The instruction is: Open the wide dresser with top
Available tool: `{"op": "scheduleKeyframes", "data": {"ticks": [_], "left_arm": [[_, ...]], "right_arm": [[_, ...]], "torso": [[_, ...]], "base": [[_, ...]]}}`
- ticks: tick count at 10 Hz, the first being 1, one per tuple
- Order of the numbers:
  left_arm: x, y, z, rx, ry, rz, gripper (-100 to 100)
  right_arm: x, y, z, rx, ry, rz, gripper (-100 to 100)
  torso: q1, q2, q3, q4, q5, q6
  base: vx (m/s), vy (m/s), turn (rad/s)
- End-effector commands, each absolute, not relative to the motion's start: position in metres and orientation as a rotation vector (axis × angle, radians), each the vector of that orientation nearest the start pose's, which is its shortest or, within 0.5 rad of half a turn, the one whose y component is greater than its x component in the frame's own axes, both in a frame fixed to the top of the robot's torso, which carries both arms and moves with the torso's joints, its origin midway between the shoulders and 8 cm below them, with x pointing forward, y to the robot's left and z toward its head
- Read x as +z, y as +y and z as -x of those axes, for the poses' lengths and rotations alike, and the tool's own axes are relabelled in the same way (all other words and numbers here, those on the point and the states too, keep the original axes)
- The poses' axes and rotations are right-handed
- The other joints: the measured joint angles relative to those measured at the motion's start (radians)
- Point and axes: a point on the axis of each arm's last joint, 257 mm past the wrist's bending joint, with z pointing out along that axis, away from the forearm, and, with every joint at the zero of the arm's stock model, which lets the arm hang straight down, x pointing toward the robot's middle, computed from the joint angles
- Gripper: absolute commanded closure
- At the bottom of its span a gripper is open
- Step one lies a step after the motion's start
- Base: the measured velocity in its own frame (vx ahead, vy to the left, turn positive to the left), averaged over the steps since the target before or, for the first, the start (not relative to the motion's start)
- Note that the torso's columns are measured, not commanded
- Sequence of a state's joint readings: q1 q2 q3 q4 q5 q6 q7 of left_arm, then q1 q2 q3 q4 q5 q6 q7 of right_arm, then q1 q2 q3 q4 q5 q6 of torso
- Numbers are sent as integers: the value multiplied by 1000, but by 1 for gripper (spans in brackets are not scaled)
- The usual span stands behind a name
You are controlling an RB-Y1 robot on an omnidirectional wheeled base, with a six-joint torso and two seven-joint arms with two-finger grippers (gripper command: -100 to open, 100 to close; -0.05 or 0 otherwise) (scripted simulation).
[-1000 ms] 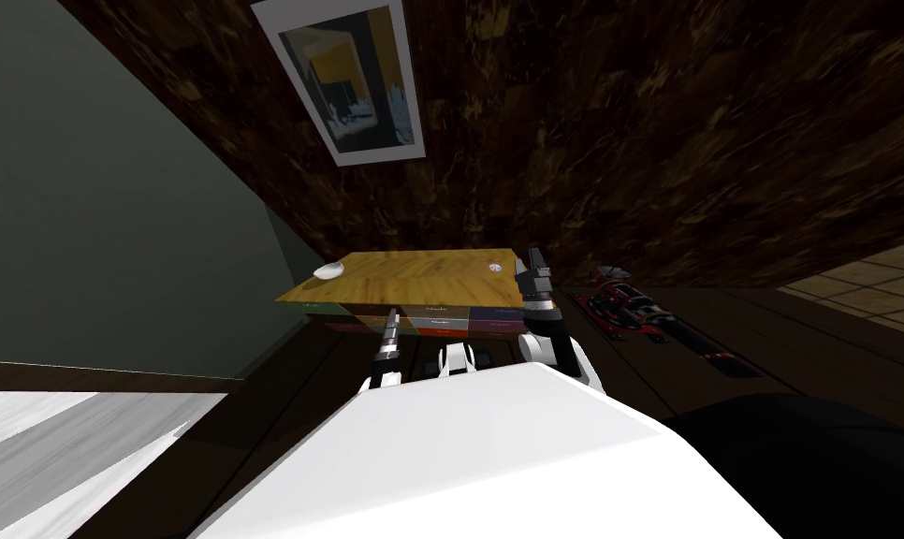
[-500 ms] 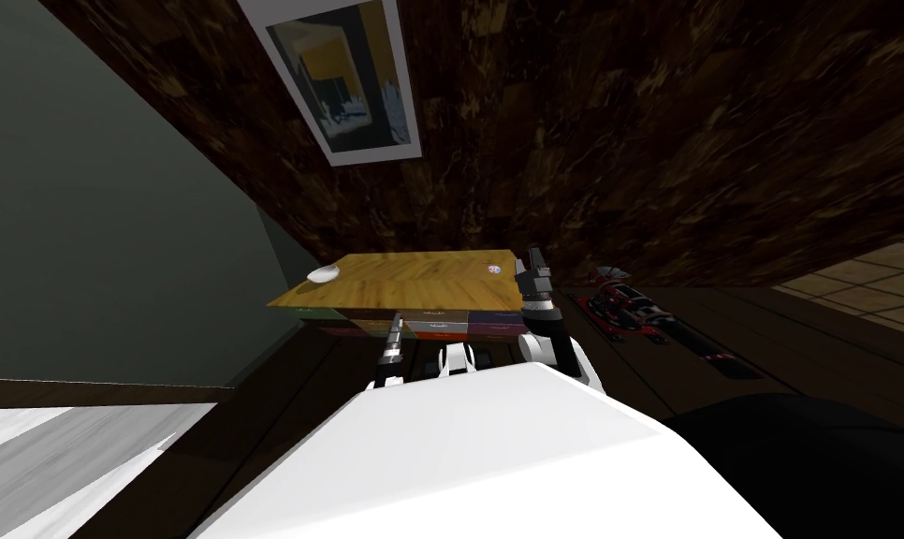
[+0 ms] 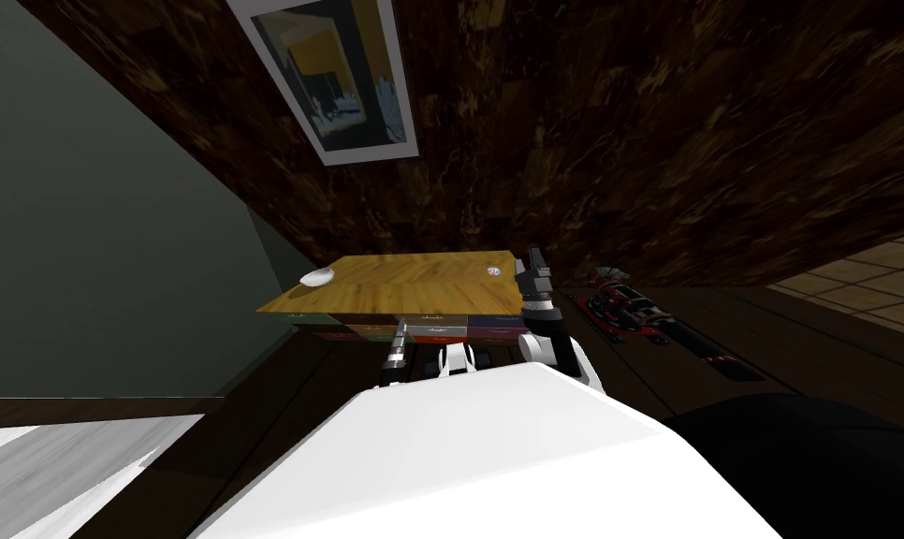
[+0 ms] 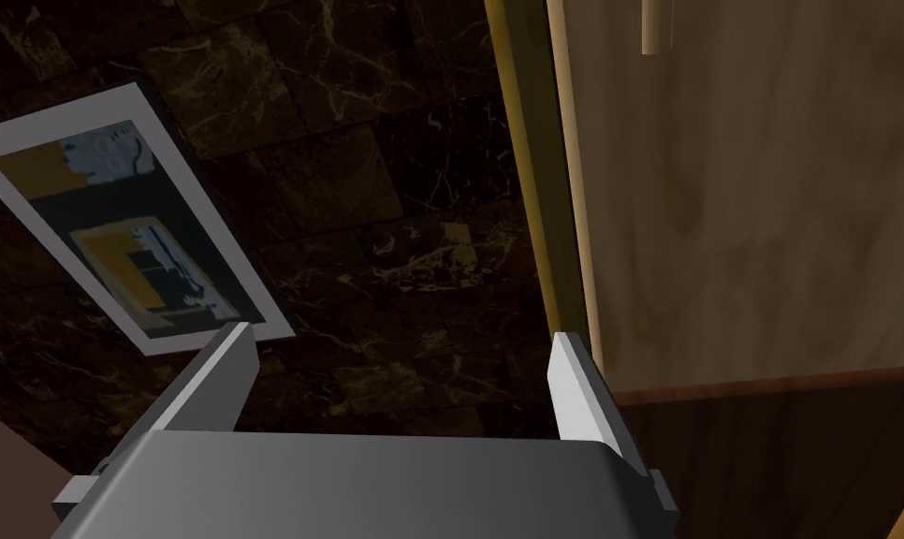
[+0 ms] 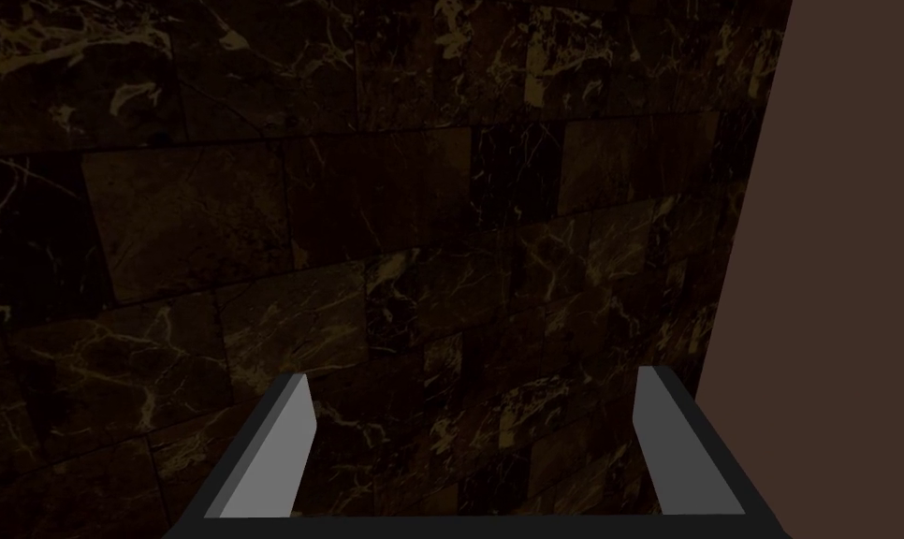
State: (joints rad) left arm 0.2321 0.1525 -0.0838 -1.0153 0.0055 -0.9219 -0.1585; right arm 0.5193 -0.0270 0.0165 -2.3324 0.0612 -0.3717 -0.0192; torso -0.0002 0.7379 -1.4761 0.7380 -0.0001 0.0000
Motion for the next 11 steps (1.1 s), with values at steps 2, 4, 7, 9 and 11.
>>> {"op": "scheduleKeyframes", "data": {"ticks": [2, 4, 7, 9, 11], "left_arm": [[-385, 257, -373, -1076, 1301, 888, -100], [-400, 254, -366, -1068, 1331, 904, -100], [-417, 245, -357, -1069, 1365, 917, -100], [-426, 239, -351, -1069, 1383, 929, -100], [-432, 233, -348, -1073, 1394, 937, -100]], "right_arm": [[16, -269, -355, 1265, 727, -687, 0], [16, -269, -355, 1265, 727, -687, 0], [16, -269, -355, 1265, 727, -687, 0], [16, -269, -355, 1265, 727, -687, 0], [16, -269, -355, 1265, 727, -687, 0]], "torso": [[0, 1, 0, 0, 0, 0], [1, 0, 0, 0, 0, 0], [0, 1, 0, 0, 0, 0], [0, 0, 0, 0, 0, 0], [1, 2, 1, 0, 0, 0]], "base": [[56, -22, -31], [56, -15, -19], [49, -14, -21], [33, -5, -29], [6, 7, -20]]}}
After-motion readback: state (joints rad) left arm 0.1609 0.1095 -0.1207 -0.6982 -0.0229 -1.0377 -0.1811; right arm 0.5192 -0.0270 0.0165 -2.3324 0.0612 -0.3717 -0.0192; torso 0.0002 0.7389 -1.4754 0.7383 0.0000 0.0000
